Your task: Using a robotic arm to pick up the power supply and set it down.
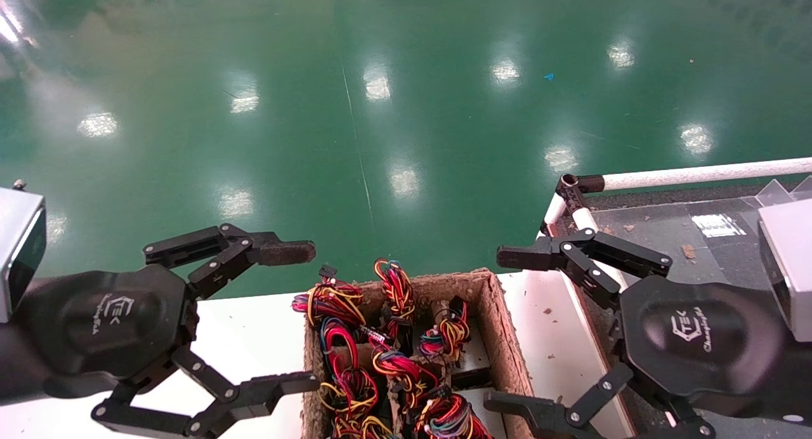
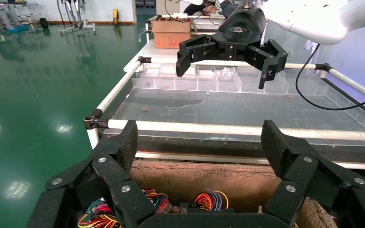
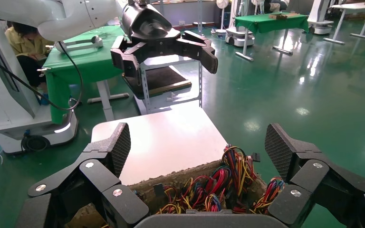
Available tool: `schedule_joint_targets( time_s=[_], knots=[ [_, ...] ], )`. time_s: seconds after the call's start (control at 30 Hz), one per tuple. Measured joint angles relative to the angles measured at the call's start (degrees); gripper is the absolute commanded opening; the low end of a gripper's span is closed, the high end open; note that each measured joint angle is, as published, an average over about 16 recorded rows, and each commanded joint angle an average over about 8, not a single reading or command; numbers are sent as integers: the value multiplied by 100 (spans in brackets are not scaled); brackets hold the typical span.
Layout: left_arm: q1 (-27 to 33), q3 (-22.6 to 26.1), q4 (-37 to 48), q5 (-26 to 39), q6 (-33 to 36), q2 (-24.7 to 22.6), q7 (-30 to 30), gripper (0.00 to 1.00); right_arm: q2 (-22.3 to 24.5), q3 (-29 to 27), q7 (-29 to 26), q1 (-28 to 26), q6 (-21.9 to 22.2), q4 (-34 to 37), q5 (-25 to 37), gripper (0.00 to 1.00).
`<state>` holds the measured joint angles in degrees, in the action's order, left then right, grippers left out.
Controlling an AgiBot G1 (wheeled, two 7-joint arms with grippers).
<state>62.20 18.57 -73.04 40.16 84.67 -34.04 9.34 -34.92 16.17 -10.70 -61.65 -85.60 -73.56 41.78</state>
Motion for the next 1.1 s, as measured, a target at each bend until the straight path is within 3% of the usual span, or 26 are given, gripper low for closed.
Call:
schedule_joint_targets(
  time_s=[1.1],
  knots=[
    [0, 0, 0, 0, 0, 0, 0, 0, 0, 0, 0, 0, 0, 0, 0, 100]
  ],
)
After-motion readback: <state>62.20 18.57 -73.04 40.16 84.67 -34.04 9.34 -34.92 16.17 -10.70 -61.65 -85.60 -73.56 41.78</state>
